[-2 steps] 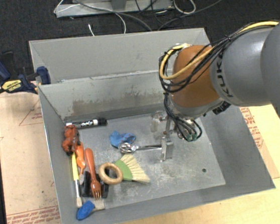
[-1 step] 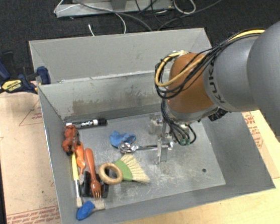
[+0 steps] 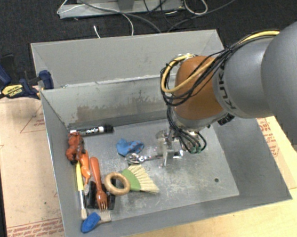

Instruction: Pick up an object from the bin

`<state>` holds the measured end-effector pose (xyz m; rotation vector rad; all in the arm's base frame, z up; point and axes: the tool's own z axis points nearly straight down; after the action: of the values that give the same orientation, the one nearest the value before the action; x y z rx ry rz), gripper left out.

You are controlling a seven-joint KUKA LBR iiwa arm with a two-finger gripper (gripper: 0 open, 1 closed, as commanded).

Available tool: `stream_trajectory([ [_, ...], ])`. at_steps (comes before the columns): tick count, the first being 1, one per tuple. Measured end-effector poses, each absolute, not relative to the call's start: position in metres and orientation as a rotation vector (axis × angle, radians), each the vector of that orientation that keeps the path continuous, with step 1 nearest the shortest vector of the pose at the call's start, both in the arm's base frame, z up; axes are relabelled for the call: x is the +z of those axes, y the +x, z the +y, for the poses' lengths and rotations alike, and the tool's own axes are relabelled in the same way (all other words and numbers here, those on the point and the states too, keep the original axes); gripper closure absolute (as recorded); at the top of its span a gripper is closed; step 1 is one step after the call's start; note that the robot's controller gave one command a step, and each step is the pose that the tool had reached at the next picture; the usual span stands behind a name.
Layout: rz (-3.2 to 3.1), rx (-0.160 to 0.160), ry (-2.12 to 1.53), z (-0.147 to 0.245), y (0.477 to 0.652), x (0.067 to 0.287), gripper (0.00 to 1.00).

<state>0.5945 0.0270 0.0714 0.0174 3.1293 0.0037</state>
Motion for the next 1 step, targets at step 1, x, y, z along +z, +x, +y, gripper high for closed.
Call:
stream_trajectory([
  [1, 3.130, 0.004, 0.018, 0.0270, 0.5945, 0.0716, 1.00],
])
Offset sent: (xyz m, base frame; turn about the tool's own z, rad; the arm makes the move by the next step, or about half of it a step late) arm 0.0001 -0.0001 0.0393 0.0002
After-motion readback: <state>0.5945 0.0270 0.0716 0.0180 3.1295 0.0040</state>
